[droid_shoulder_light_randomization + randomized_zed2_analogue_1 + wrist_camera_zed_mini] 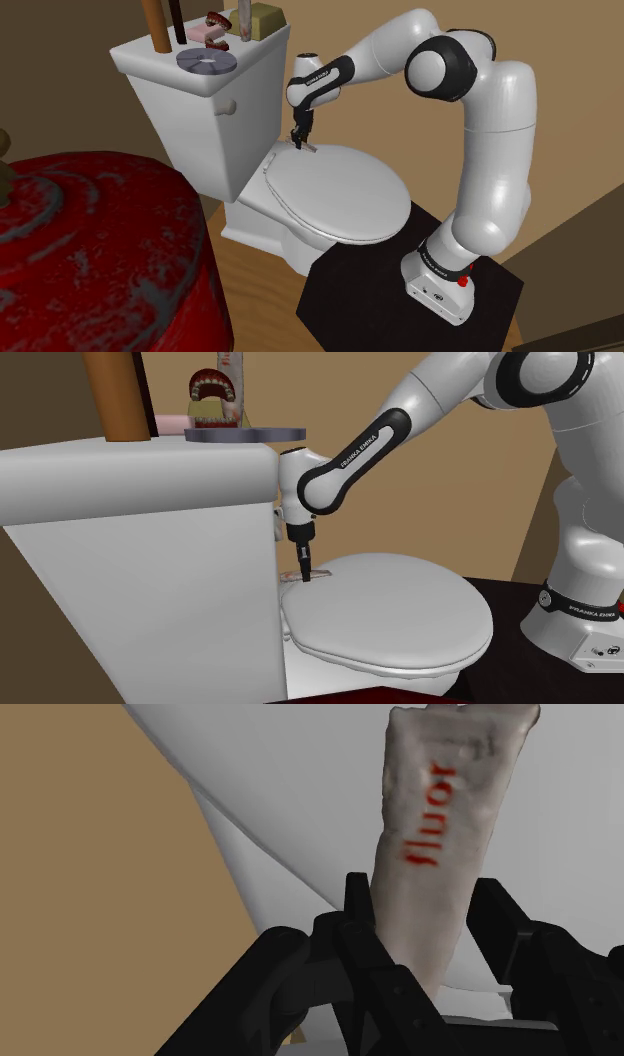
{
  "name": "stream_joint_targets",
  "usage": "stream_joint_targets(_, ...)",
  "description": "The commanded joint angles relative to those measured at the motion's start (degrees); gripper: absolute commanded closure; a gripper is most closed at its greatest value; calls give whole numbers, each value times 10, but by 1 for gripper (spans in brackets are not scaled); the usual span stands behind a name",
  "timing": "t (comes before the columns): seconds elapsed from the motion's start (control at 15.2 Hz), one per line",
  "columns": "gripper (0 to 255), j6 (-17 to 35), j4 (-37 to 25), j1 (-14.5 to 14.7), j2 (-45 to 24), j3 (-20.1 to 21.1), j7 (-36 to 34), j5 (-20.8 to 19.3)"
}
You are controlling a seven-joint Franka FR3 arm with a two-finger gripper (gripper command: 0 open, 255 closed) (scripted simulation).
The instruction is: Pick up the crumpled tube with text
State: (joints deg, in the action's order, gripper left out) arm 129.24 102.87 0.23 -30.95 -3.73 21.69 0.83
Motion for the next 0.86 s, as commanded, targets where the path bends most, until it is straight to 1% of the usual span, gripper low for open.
stream_joint_targets(0.0,255,-11,-1,0,10,-1,1,-1)
stream_joint_targets(0.66,255,-70,-15,1,54,-2,0,-3)
stream_joint_targets(0.79,255,-71,-16,1,55,-2,0,-3)
